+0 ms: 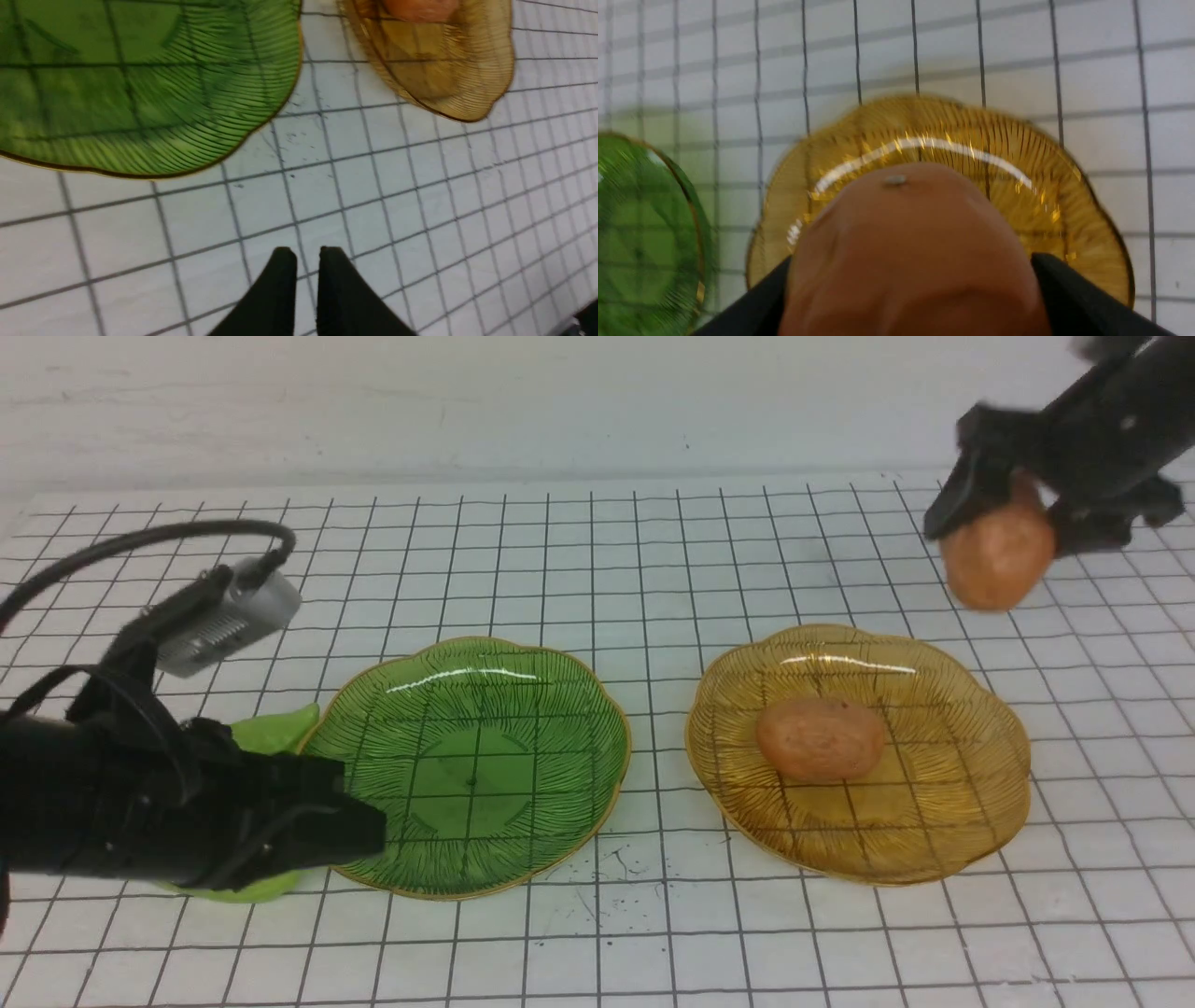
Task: Put different types of vegetables on the plate.
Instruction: 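Put the potato onto the plate, then put the green cucumber next to the left plate into that plate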
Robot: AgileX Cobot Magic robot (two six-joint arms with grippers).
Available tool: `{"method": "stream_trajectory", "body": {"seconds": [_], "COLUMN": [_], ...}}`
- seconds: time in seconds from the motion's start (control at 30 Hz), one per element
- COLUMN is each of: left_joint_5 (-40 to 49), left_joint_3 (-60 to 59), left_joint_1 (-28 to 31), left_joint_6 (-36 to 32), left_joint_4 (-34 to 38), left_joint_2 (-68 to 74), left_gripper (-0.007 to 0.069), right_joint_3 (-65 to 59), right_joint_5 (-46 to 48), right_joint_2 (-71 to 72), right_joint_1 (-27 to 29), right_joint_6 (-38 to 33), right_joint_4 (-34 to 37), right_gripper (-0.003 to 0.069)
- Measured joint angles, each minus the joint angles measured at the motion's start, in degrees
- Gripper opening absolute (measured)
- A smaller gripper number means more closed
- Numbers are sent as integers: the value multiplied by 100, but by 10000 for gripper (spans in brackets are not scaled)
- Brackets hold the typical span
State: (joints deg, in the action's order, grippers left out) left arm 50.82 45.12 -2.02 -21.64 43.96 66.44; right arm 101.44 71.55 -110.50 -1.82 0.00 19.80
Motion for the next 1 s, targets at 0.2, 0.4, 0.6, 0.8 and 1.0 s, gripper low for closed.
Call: {"method": "stream_trajectory", "body": {"seconds": [0.2,0.4,0.6,0.8,1.0], "left_joint_5": [-26,-36,-138,-89,127], "left_joint_3": [616,628,654,762,539], "left_joint_1": [0,0,7,7,7], "left_joint_6": [1297,1464,1487,1814,3573], "left_joint_4": [-1705,-2222,-2465,-3163,-4209], "left_joint_2": [0,12,44,46,304], "left_gripper": [219,372,508,521,521], "right_joint_3": [-496,-496,-501,-542,-767], "right_joint_5": [-12,-64,-77,-72,-62], "right_joint_2": [-264,-513,-501,-39,836], "right_joint_1": [-644,-861,-942,-942,-942], "right_joint_6": [245,693,984,986,986], "right_joint_4": [-1134,-1597,-1679,-1632,-1100], "right_gripper": [534,571,687,691,647]}}
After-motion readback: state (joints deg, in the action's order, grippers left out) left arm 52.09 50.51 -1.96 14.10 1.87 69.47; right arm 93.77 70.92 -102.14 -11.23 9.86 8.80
